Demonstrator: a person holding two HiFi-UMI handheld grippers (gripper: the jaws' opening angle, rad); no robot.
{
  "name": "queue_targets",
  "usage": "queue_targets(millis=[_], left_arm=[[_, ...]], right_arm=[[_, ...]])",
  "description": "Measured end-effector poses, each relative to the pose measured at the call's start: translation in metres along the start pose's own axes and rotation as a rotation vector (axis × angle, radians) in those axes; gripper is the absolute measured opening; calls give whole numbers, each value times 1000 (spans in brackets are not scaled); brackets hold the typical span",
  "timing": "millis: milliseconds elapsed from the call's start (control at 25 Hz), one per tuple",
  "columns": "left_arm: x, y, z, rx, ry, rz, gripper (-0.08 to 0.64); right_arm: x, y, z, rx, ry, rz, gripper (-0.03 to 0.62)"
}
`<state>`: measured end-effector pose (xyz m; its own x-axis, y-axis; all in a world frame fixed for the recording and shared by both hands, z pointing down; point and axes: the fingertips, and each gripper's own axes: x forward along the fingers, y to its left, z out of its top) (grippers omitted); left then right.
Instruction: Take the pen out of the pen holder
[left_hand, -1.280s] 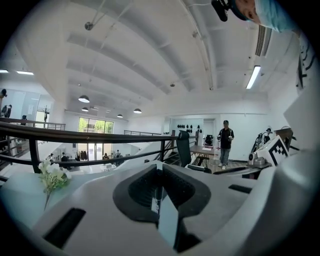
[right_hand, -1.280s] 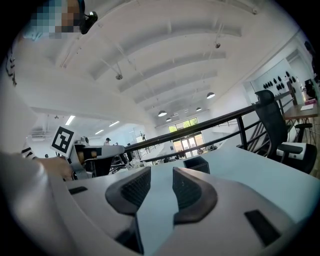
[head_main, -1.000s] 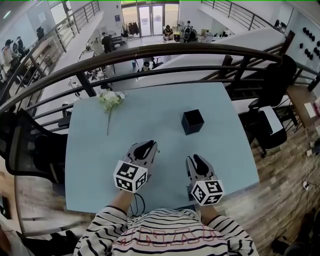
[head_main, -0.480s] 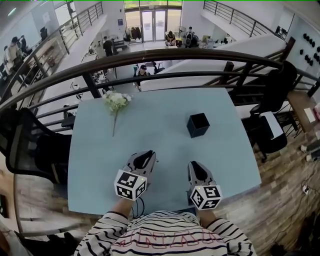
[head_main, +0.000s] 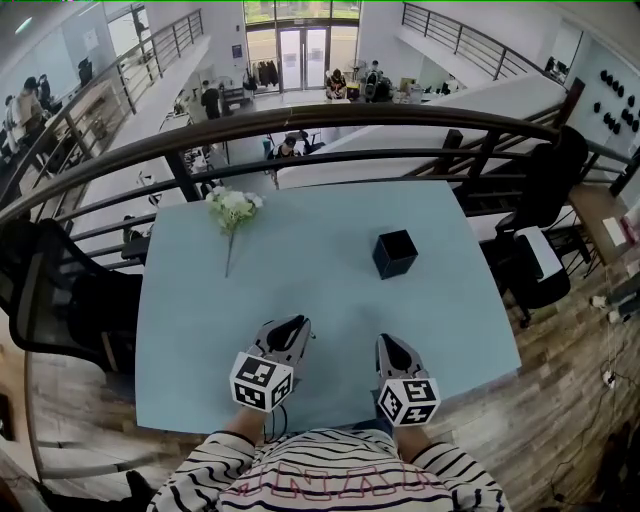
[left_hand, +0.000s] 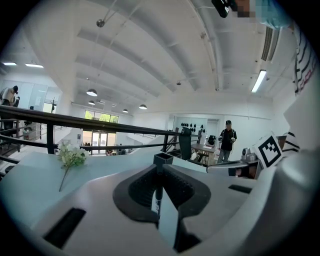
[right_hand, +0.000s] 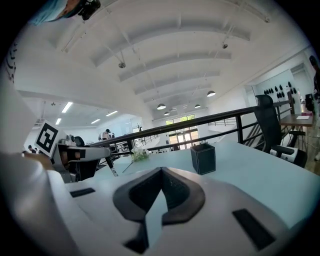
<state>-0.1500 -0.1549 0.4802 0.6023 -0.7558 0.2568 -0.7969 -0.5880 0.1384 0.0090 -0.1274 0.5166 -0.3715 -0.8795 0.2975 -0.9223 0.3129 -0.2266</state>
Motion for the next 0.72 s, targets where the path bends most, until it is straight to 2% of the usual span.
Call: queue_targets(millis=[720], left_arm=[[-9,-5,0,-4,-4,19,52]], right_arm=[[-3,-1,2,-26,8,-5,26]])
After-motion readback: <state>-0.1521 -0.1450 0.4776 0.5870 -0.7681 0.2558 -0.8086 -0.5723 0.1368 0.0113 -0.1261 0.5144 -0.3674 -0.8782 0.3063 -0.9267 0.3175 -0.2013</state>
